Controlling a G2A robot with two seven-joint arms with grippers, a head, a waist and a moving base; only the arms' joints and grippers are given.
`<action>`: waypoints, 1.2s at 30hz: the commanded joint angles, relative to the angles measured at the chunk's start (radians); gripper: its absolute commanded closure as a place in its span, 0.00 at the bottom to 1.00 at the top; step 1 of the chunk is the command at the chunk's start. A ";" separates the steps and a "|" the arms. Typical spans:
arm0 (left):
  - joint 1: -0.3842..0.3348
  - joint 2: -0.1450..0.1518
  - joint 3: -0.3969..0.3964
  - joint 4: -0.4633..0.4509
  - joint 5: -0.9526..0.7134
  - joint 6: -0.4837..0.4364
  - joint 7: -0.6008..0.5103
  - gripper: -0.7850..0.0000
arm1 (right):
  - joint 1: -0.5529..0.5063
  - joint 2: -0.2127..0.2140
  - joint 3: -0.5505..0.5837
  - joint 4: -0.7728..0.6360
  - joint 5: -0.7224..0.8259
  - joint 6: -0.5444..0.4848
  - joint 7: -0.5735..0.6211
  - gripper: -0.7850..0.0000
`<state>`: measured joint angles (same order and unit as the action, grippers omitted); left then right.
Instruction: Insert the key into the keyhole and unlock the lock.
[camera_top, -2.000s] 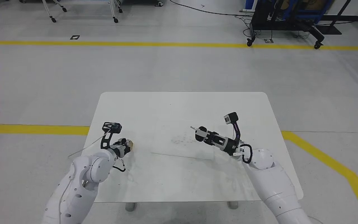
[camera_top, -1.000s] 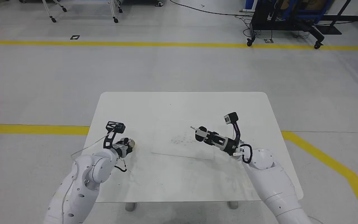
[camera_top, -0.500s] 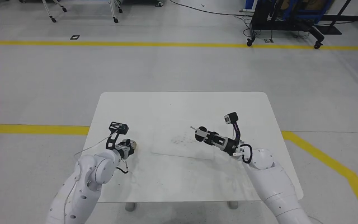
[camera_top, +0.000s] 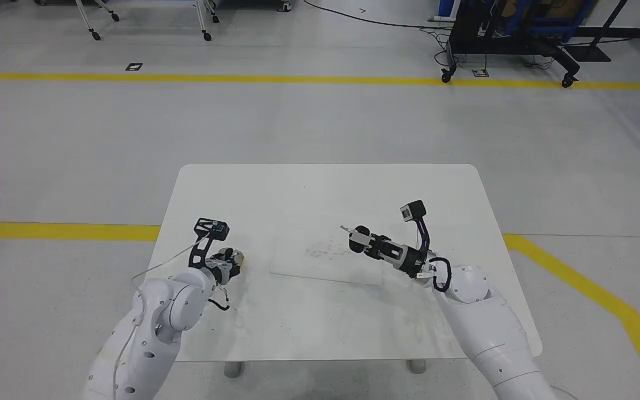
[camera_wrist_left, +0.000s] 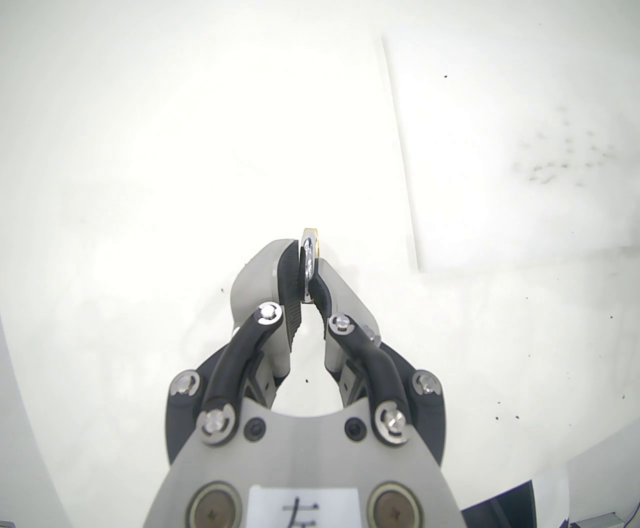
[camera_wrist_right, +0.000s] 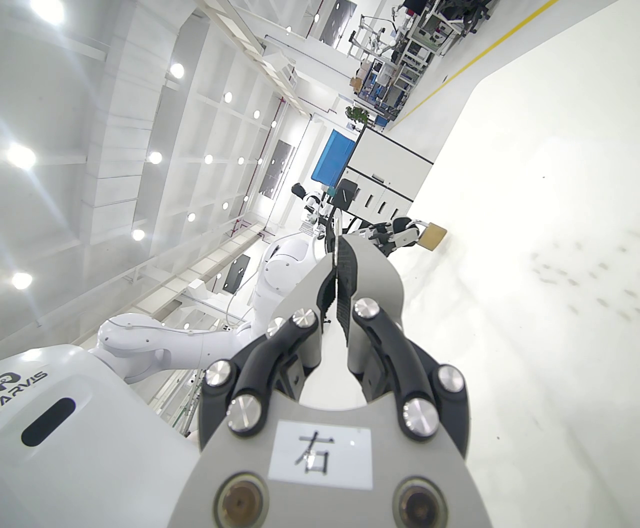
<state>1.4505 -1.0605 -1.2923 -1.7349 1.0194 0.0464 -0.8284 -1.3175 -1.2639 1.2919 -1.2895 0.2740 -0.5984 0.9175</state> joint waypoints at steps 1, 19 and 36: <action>-0.001 -0.001 0.002 0.000 0.005 0.002 -0.004 0.77 | 0.000 0.000 0.000 0.000 0.000 0.000 0.000 1.00; 0.007 -0.004 -0.005 -0.013 0.007 -0.011 -0.028 1.00 | 0.000 0.000 0.000 0.000 0.000 0.000 0.000 1.00; 0.016 -0.003 -0.027 -0.017 -0.008 -0.061 -0.009 1.00 | 0.000 0.000 0.000 0.000 0.000 0.000 0.000 1.00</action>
<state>1.4686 -1.0624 -1.3217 -1.7577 1.0038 -0.0149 -0.8494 -1.3175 -1.2639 1.2919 -1.2895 0.2740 -0.5984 0.9175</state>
